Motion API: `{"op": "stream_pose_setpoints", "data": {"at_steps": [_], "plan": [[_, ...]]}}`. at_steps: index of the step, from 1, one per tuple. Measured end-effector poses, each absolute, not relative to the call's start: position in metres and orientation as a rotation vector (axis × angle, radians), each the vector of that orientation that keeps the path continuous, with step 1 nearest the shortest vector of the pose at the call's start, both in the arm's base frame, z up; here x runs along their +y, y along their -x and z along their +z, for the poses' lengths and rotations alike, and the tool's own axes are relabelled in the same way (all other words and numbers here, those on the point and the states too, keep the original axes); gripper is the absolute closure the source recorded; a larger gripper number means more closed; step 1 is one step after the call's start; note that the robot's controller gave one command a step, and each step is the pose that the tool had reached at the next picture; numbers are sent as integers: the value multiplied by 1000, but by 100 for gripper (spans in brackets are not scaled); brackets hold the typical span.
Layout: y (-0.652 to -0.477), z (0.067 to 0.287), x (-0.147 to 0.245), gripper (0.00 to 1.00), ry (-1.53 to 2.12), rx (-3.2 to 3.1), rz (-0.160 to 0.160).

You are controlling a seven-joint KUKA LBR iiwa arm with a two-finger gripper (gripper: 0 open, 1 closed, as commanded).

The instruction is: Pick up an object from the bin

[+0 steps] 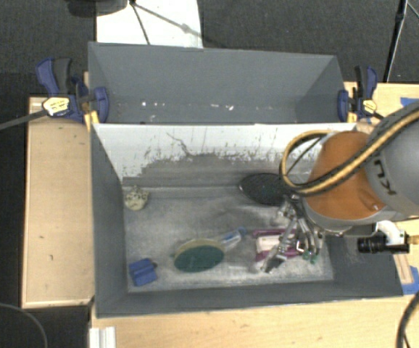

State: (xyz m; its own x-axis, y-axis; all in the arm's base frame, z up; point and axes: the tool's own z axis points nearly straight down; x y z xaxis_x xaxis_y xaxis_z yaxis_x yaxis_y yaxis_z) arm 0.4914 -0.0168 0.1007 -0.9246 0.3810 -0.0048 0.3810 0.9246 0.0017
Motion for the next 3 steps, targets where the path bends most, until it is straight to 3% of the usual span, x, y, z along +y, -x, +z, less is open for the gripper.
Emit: {"op": "stream_pose_setpoints", "data": {"at_steps": [1,2,3], "plan": [[-478,100,-27,0,-669,3068,1],[-480,72,-24,0,-609,3074,2],[-481,73,-25,0,-607,3076,1]]}}
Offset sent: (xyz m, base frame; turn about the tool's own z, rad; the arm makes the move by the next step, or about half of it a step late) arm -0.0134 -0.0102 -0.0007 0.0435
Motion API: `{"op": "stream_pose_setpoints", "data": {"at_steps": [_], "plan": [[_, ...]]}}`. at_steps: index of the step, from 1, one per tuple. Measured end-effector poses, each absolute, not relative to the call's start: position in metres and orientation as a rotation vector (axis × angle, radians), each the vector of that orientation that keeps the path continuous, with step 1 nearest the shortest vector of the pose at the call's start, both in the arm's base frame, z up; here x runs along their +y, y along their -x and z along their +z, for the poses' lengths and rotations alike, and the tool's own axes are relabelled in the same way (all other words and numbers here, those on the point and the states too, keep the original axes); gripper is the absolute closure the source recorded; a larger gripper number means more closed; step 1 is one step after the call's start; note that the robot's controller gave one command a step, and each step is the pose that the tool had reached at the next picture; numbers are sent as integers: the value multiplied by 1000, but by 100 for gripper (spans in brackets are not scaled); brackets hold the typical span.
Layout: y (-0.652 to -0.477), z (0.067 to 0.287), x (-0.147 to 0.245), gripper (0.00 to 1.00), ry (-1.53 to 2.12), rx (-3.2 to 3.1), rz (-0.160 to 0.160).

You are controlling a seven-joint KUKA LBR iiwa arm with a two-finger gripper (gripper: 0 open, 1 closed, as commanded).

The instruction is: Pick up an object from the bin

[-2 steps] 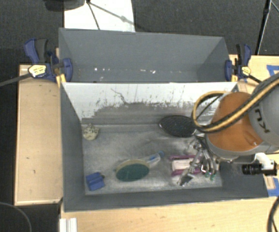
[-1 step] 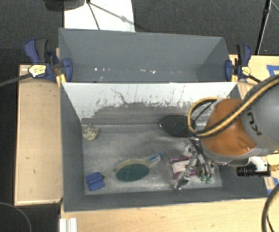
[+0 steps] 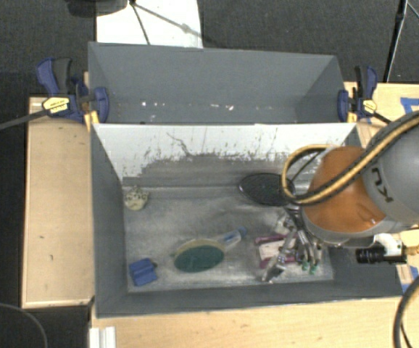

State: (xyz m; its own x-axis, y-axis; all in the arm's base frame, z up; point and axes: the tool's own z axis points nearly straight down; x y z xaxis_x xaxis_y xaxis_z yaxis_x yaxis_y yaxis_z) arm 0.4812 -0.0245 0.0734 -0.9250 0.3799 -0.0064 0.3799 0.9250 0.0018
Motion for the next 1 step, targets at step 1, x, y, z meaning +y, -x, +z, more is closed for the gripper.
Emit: {"op": "stream_pose_setpoints", "data": {"at_steps": [1], "plan": [[-485,76,-25,100,-604,3063,1]]}}
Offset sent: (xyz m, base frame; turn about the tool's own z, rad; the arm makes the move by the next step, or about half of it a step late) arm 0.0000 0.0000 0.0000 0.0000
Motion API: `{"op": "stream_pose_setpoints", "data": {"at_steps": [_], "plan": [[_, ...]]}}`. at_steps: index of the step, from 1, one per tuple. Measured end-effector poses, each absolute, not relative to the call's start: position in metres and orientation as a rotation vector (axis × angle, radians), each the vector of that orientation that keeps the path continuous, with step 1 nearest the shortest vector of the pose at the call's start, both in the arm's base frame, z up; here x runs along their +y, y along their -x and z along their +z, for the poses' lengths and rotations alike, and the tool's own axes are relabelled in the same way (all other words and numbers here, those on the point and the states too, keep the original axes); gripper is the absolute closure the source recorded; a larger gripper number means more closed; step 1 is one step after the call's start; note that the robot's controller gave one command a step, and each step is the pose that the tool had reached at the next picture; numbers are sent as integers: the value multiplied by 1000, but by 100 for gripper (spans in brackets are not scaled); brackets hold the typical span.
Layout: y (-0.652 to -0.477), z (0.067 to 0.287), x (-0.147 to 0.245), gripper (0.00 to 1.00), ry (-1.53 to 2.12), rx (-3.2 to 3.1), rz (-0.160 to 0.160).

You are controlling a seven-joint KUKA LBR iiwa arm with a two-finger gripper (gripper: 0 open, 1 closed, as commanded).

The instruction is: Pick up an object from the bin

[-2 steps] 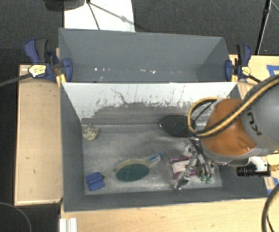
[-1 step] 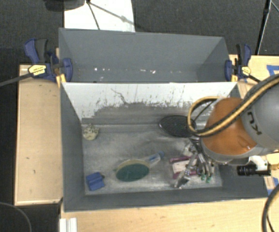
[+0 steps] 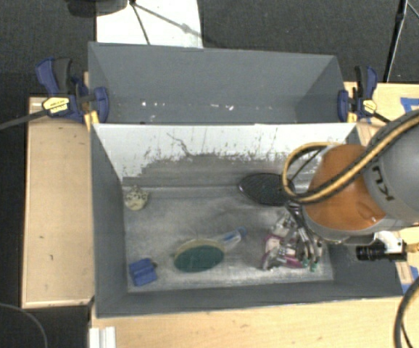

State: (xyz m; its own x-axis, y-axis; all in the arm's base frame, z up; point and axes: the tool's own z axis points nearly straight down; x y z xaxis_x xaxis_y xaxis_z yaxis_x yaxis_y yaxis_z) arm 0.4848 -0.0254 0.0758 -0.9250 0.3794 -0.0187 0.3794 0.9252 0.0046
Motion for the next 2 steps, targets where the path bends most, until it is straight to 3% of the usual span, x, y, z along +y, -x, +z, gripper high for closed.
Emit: {"op": "stream_pose_setpoints", "data": {"at_steps": [1,2], "plan": [[-486,122,-25,100,-599,3079,1],[-488,191,-25,100,-588,3078,2]]}}
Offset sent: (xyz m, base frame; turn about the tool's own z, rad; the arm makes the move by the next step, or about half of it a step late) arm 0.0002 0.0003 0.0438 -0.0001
